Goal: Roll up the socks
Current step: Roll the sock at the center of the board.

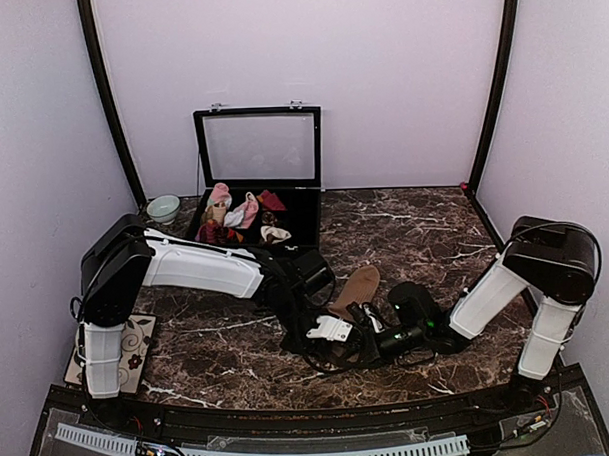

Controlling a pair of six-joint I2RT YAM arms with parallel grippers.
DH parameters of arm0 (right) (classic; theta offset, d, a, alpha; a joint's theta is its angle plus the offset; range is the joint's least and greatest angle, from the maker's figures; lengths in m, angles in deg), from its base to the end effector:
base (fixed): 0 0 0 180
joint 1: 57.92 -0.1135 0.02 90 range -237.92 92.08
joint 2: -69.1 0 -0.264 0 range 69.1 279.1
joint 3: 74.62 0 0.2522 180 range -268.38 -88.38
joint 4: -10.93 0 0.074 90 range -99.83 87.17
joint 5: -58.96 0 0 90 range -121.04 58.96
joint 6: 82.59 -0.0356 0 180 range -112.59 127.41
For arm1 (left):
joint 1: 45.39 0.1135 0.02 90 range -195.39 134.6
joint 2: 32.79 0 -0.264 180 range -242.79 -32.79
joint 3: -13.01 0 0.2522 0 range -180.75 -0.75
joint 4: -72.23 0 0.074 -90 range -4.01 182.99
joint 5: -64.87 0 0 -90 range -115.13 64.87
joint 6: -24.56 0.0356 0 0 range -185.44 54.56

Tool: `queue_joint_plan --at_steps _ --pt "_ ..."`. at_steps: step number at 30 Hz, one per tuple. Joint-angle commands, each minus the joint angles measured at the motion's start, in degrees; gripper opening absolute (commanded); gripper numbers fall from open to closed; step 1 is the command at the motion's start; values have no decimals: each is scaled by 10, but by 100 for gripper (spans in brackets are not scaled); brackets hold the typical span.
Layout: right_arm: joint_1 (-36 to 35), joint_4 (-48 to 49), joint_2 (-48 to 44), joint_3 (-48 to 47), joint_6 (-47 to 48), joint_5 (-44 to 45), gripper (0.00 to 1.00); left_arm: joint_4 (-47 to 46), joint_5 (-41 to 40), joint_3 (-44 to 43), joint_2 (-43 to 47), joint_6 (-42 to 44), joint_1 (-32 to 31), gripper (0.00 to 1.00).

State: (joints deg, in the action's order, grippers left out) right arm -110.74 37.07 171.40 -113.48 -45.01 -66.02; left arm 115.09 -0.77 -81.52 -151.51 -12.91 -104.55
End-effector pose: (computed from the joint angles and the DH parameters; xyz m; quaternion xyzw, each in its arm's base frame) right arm 0.1476 0.2283 0.0833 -0.1364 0.8542 0.4999 0.0430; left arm 0.2019 -0.3668 0.1437 0.8163 0.5031 -0.2177 0.1822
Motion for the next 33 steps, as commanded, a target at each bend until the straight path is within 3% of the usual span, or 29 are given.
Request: queue_joint_plan --at_steps 1,4,7,11,14,20,21,22,23,27,30,32,33 --pt "3 -126 15 22 16 30 8 19 -55 6 -23 -11 -4 11" --pt "3 -144 8 15 27 36 11 27 -60 10 -25 -26 -3 0" --pt "3 -142 -6 16 35 42 22 52 -34 8 -26 -48 4 0" --pt "-3 -141 -65 38 62 96 33 122 66 -26 -42 -83 33 0" --pt "-31 -147 -145 59 108 175 45 177 147 -51 -61 -100 55 0" --pt "-161 -228 -284 67 210 423 50 281 237 -100 -105 -104 62 0" --pt "-176 -247 -298 64 217 455 59 289 242 -105 -108 -107 62 0" --pt "-190 -263 -313 59 225 484 85 295 246 -108 -110 -108 62 0" --pt "-209 -289 -330 52 231 527 98 300 250 -114 -112 -109 62 0" --pt "-265 -342 -363 22 252 627 99 329 259 -158 -136 -113 62 0" --pt "-267 -359 -393 44 168 704 99 351 251 -201 -164 -115 62 0" --pt "-267 -323 -446 92 103 717 99 355 233 -224 -175 -120 60 0" --pt "-266 -272 -478 126 115 705 99 353 227 -230 -176 -124 60 0"
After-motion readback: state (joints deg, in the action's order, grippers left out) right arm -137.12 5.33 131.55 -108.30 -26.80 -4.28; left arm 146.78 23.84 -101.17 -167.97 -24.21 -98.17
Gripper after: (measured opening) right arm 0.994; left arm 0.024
